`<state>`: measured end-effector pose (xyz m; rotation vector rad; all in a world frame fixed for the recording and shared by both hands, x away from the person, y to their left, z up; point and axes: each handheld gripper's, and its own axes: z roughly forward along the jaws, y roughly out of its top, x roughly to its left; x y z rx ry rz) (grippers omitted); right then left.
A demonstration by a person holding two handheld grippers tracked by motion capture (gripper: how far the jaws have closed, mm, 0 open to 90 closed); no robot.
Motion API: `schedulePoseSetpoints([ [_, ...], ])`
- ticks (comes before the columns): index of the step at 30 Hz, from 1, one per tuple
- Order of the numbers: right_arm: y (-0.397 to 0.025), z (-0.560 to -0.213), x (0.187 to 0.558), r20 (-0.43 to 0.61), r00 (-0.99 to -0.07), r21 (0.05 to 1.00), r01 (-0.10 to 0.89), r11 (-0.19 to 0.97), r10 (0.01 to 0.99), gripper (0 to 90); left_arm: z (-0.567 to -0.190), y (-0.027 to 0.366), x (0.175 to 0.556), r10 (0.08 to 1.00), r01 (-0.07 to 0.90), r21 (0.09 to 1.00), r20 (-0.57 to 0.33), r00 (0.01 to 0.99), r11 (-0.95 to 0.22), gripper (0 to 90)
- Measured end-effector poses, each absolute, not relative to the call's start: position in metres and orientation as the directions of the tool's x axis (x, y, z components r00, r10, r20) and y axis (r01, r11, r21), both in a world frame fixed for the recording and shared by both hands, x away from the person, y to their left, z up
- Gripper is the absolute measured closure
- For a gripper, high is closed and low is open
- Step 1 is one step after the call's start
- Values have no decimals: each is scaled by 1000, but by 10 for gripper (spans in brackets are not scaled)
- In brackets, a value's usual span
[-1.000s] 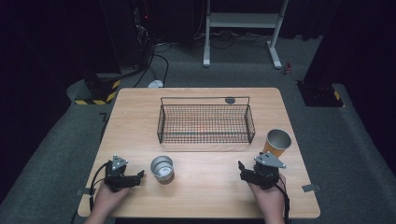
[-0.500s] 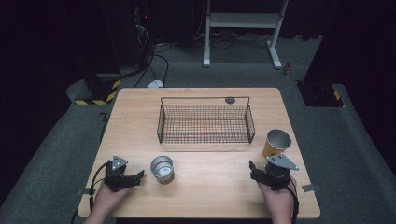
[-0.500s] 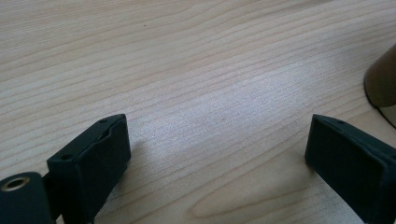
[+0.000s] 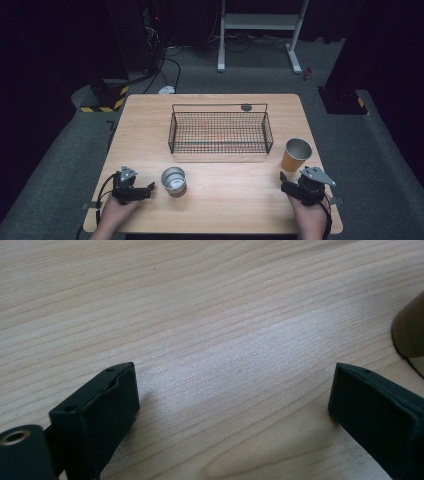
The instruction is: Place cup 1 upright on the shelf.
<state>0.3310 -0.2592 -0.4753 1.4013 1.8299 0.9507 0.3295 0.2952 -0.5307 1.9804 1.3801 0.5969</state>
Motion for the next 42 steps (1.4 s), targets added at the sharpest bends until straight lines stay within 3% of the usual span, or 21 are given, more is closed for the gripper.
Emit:
schedulePoseSetpoints([
  [19, -281, -479, 347, -42, -186, 868, 480, 128, 982, 93, -531, 296, 326, 938, 648, 723, 2, 347, -241, 66],
  [42, -277, -480, 375, -32, -179, 885, 452, 111, 983, 93, -531, 299, 308, 940, 647, 725, 4, 341, -238, 69],
])
